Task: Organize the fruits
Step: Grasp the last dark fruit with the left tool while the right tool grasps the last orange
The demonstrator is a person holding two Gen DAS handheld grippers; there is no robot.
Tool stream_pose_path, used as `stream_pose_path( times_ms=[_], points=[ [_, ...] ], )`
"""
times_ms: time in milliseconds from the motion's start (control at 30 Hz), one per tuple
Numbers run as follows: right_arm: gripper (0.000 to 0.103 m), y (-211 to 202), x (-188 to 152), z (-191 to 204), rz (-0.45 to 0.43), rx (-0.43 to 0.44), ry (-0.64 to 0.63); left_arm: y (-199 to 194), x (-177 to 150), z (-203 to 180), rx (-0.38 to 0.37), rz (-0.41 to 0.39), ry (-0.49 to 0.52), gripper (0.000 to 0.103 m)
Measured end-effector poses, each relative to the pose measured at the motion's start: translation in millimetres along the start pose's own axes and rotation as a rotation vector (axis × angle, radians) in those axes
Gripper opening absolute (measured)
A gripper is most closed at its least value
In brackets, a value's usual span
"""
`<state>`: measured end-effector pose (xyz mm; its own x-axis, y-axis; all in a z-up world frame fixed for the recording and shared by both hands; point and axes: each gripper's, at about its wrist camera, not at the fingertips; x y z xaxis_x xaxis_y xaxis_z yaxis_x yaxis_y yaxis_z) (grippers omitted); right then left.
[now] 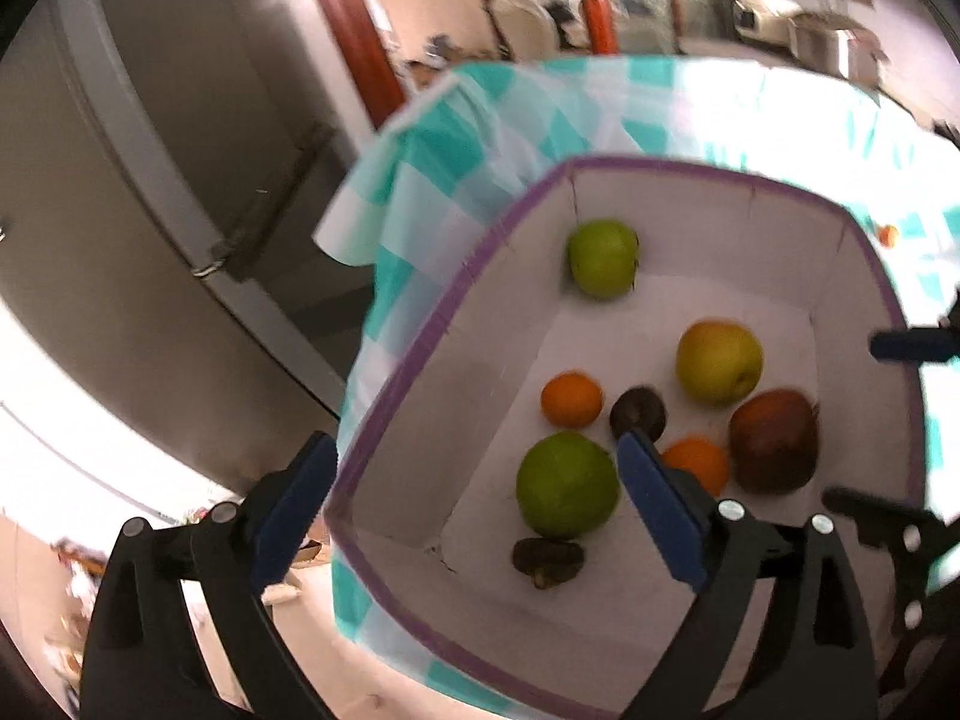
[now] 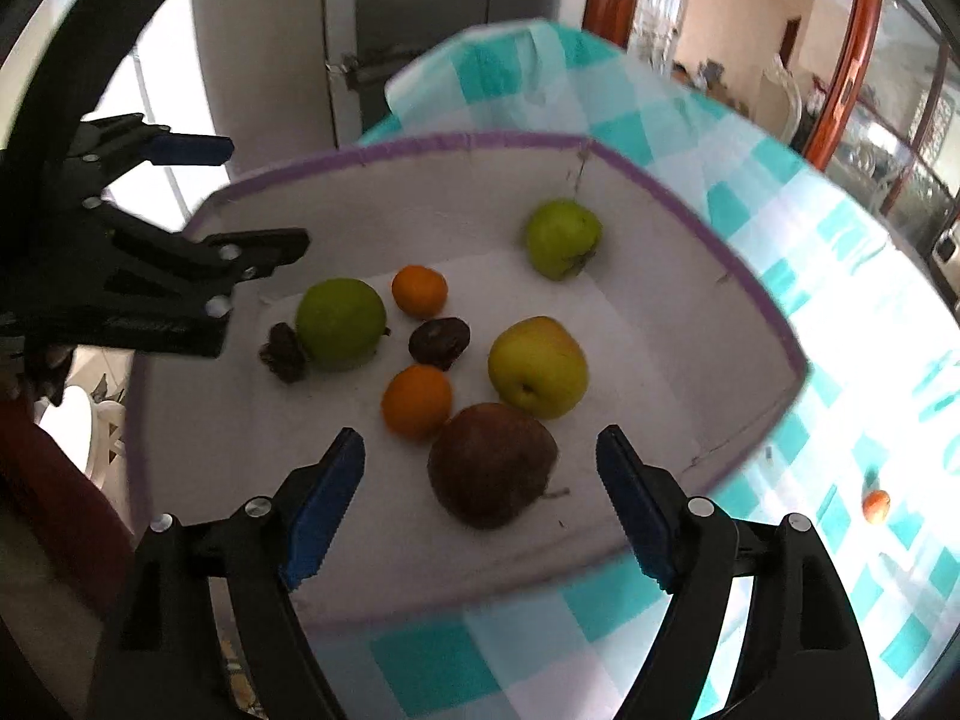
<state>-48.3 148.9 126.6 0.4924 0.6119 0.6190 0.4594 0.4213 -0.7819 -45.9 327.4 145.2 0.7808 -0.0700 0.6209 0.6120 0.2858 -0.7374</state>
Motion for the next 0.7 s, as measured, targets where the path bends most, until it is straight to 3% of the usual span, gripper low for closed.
stream_pose_path(
  times_ms=[133, 400, 500, 700],
  points=[
    [0.08, -31.9, -28.1, -30.4, -0.046, -0.003, 0.082, -25.7, 0.7, -27.4, 0.026, -0.034, -0.047, 0.097],
    [0.082, -74.0, -105.9, -93.4, -0.012, -0.094, 0.245, -76.3, 3.8, -119.3, 0.017, -0.153, 0.046, 0.097],
    [0.082, -89.1, -132.5, -111.6, -0.008, -0.121, 0.286, -89.1, 7.3, -157.8, -0.024, -0.179, 0.098, 0.097],
    [0.082, -109.9, -188.6, -141.5, 0.027, -0.167, 0.422, -103.7, -5.7, -241.3, -0.126, -0.169, 0.306, 0.097]
  ],
)
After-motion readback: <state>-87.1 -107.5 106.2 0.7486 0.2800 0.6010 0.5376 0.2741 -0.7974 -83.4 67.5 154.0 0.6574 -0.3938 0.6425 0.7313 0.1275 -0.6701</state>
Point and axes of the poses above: each gripper's, at about its wrist camera, not at the fingertips, and y roughly the way its jaws point, z to its left, x to its top, and after that the axes turned 1 degree about -y, right-handed
